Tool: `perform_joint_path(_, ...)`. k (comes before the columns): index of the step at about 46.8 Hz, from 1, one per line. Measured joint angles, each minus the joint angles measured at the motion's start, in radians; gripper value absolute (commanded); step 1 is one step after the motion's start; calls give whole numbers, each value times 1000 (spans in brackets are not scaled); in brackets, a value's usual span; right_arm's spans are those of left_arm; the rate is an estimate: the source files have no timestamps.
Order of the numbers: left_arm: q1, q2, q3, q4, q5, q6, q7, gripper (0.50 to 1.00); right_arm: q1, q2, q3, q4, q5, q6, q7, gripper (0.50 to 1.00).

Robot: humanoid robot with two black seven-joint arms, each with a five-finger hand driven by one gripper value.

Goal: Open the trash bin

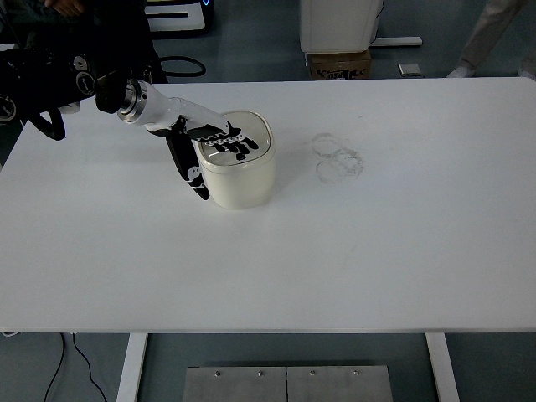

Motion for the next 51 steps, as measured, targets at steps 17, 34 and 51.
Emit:
perform_joint_path(17, -31, 19, -18, 53, -138, 0, -2, 1000, 0, 0, 0, 0, 0, 0, 0, 991)
perform_joint_path(34, 12, 37, -101, 286, -471, 0, -7, 1000, 0, 0, 0, 0, 0, 0, 0, 991)
perform_joint_path(51, 212, 86, -248, 442, -628, 0, -14, 1000, 1, 0, 0, 0, 0, 0, 0, 991)
